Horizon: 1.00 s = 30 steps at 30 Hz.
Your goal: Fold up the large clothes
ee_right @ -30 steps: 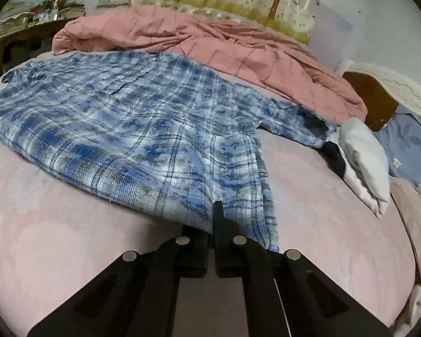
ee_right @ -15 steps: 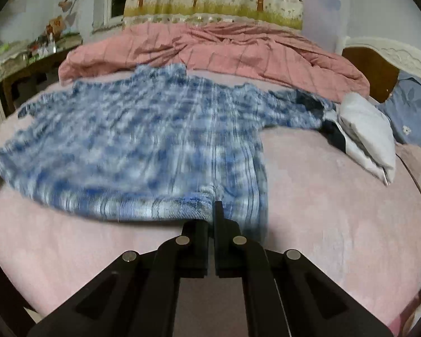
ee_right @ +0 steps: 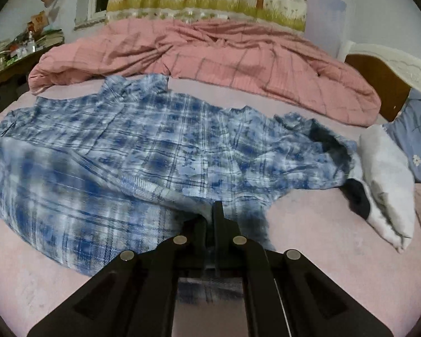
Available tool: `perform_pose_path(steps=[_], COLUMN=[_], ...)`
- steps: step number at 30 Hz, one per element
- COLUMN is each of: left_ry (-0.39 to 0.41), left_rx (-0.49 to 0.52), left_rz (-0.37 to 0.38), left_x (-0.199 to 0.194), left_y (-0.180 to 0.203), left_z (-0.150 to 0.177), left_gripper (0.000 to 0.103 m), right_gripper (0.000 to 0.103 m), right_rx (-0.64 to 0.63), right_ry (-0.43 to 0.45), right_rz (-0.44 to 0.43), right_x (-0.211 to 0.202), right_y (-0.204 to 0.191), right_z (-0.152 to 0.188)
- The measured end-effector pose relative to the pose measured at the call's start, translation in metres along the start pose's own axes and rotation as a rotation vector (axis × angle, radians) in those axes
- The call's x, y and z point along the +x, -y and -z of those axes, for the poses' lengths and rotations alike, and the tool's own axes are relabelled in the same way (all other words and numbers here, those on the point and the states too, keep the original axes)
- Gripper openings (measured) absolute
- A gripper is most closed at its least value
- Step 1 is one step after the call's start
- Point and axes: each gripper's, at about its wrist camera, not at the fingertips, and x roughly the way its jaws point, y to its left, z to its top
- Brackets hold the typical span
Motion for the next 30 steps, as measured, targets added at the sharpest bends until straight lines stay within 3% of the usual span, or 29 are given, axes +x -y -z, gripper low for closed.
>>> perform_pose_path(steps=[5, 6, 7, 8, 9, 10, 12, 14, 15, 16, 20, 22, 24, 27, 28, 30], left_ry=[-0.020, -0.024, -0.033, -0.030, 0.003, 0.043, 0.098, 0.145, 0.171, 0.202, 0.301, 0.312, 0.271, 0.166, 0.141, 0.139], left_rx=[-0.027, -0.026, -0.017, -0.008, 0.003, 0.009, 0.003, -0.032, -0.056, -0.077, -0.091, -0.077, -0.061, -0.047, -0.038, -0.008], left_rz=[0.023, 0.019, -0.004, -0.040, -0.083, -0.115, -0.127, -0.071, -0.047, -0.026, 0.058, 0.100, 0.144, 0.247, 0.253, 0.206], left_x=[0.025, 0.027, 0.031, 0.031, 0.028, 0.024, 0.013, -0.003, -0.010, -0.019, -0.051, -0.061, -0.061, -0.049, -0.044, -0.037], left_y=[-0.006, -0.007, -0.006, -0.007, -0.007, -0.009, -0.013, -0.018, -0.020, -0.022, -0.017, -0.012, -0.002, 0.010, 0.014, 0.021], left_z=[-0.001, -0.001, 0.001, 0.002, 0.005, 0.007, 0.012, 0.013, 0.013, 0.013, 0.011, 0.013, 0.011, 0.013, 0.014, 0.015], left_gripper=[0.014, 0.022, 0.041, 0.052, 0.069, 0.079, 0.083, 0.087, 0.091, 0.094, 0.098, 0.100, 0.100, 0.100, 0.100, 0.100], right_gripper=[0.003, 0.003, 0.003, 0.003, 0.005, 0.007, 0.019, 0.051, 0.079, 0.088, 0.088, 0.089, 0.089, 0.089, 0.089, 0.088], right_rx=[-0.008, -0.008, -0.007, -0.004, 0.002, 0.013, 0.055, 0.085, 0.102, 0.120, 0.173, 0.202, 0.202, 0.115, 0.082, -0.014], right_ry=[-0.007, -0.011, -0.011, -0.009, -0.009, -0.007, 0.005, 0.038, 0.068, 0.105, 0.201, 0.240, 0.236, 0.140, 0.134, 0.137], right_rz=[0.014, 0.010, 0.007, 0.004, 0.002, 0.000, -0.013, -0.025, -0.019, -0.008, -0.047, -0.092, -0.159, -0.321, -0.346, -0.314], right_x=[0.024, 0.026, 0.028, 0.029, 0.030, 0.030, 0.028, 0.021, 0.015, 0.007, -0.022, -0.035, -0.041, -0.034, -0.033, -0.031], right_y=[-0.002, -0.002, -0.002, -0.002, -0.002, 0.000, 0.004, 0.008, 0.010, 0.013, 0.023, 0.028, 0.029, 0.018, 0.013, -0.002], right_z=[-0.001, -0.002, -0.003, -0.004, -0.004, -0.004, -0.004, -0.003, -0.003, -0.002, -0.002, 0.000, 0.001, 0.003, 0.006, 0.010])
